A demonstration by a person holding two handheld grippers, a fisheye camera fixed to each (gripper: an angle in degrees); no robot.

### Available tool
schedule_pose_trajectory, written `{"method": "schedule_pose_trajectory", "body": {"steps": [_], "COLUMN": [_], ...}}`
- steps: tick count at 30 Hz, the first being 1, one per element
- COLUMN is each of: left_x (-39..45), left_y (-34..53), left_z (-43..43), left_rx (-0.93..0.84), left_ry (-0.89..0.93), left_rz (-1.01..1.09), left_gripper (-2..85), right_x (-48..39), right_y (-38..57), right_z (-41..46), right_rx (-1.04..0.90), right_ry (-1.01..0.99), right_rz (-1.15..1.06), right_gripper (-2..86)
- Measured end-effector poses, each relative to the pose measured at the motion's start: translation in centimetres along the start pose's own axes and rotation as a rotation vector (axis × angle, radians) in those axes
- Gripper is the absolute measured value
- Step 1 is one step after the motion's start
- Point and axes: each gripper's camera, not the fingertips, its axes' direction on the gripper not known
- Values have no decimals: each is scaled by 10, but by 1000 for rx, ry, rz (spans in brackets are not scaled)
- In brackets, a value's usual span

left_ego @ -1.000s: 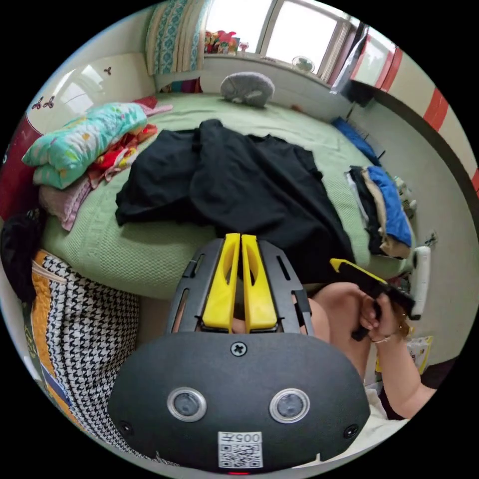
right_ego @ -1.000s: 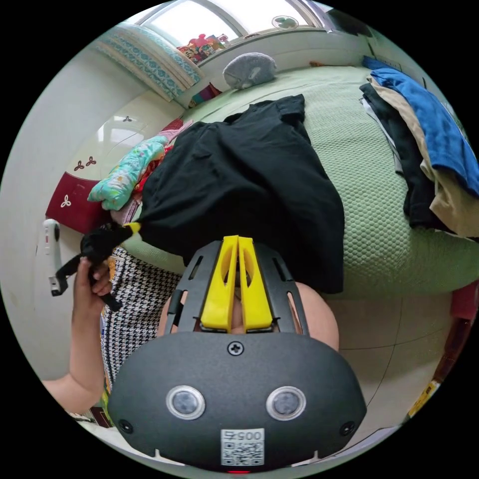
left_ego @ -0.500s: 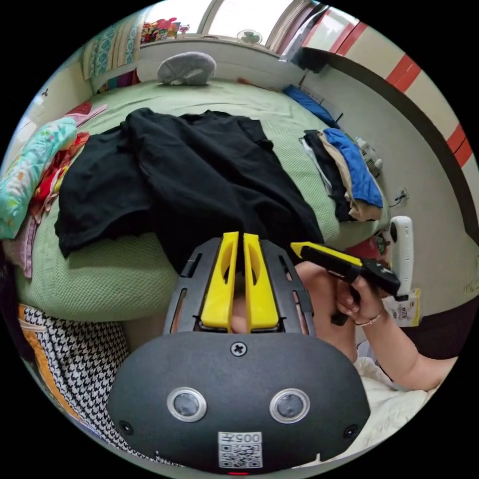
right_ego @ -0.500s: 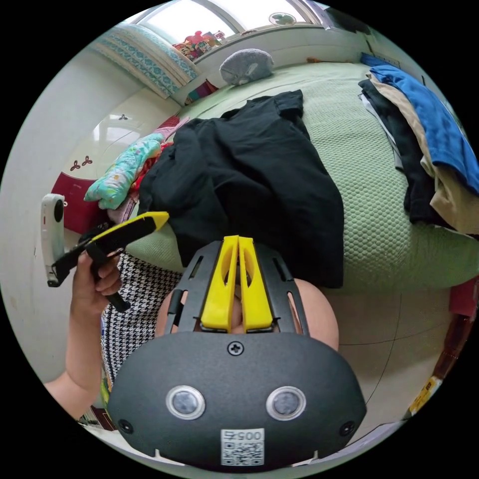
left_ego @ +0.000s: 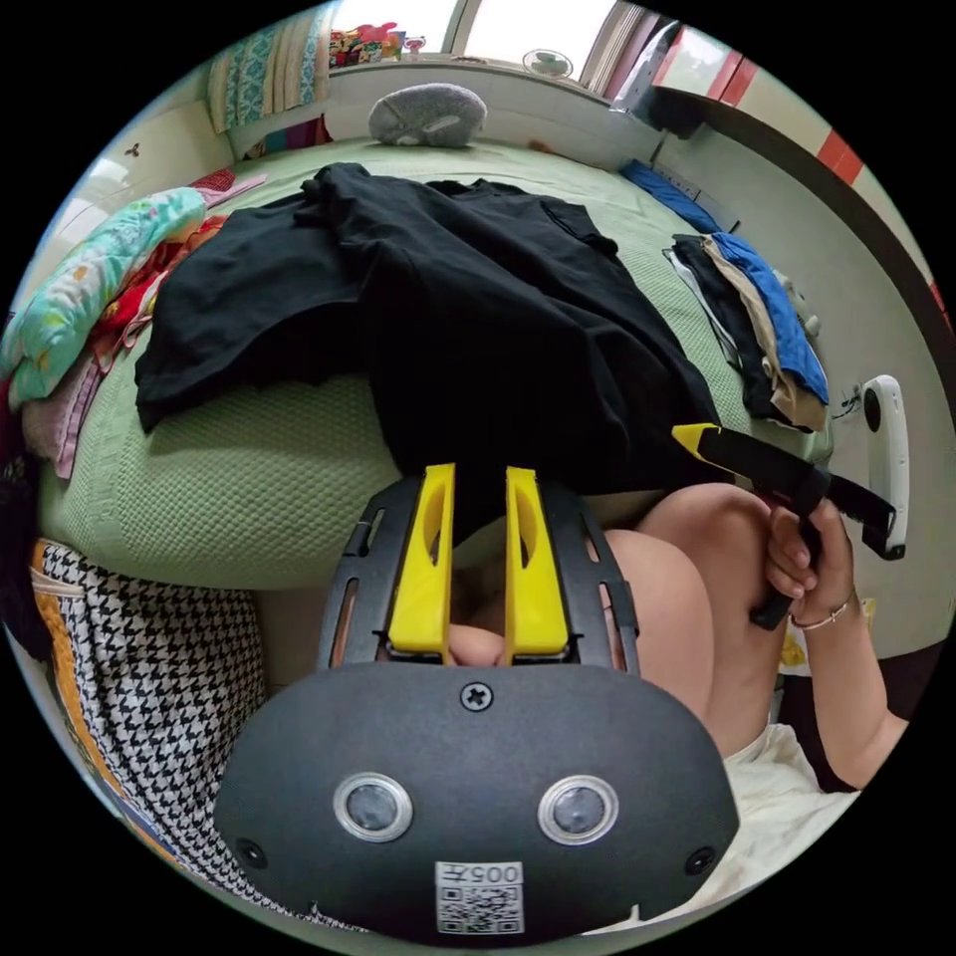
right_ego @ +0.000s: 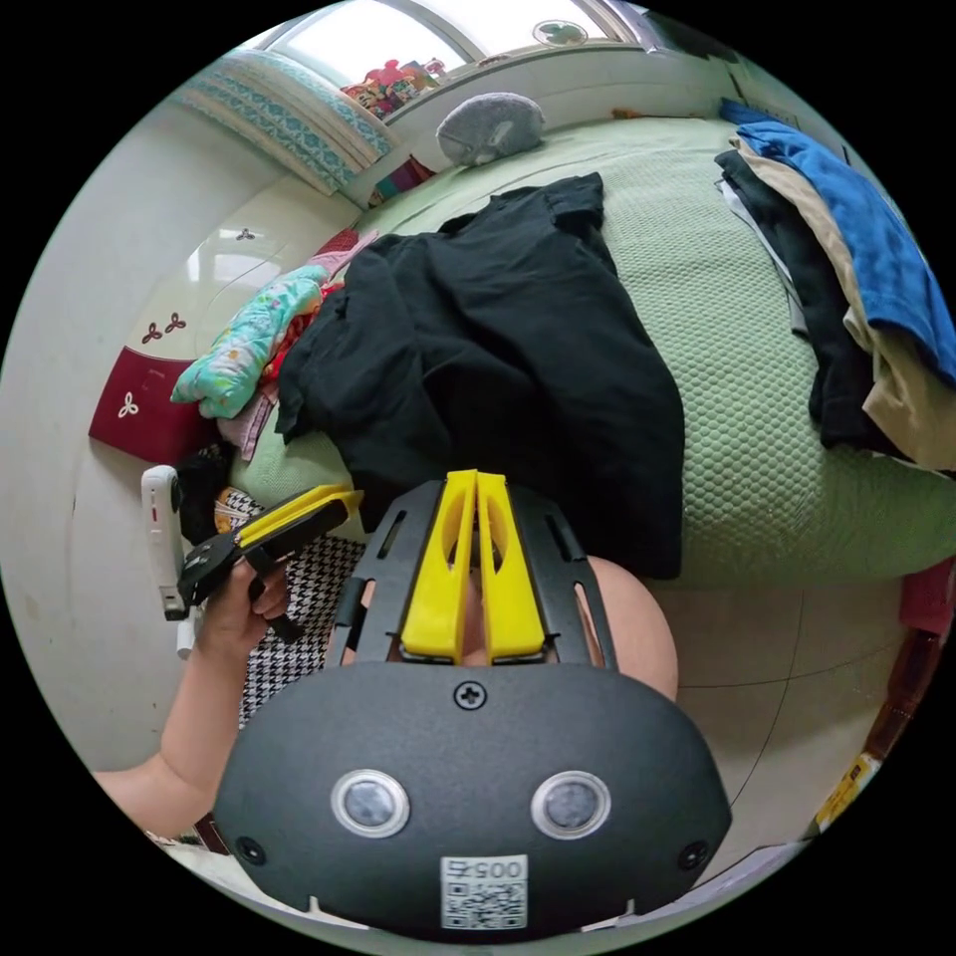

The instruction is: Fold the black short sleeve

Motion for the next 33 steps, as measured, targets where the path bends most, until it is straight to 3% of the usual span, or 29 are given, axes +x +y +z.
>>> {"method": "schedule_pose_trajectory", "body": {"steps": [6, 13, 33], "left_x": [-1, -29, -138], "left_y": [4, 25, 133], "left_z": [26, 14, -93], "left_rx": [-48, -69, 143], "left_ry": [-77, 31, 84], "left_rz": [-47, -122, -289], "left_gripper": [81, 17, 0], "right_x": [1, 6, -2], "right_y": [-2, -4, -7], "right_z": [6, 11, 26], "right_rx": [-8, -12, -31], "right_ry": [7, -7, 13], "right_rz": [1, 9, -17], "right_gripper": [-10, -10, -9]}}
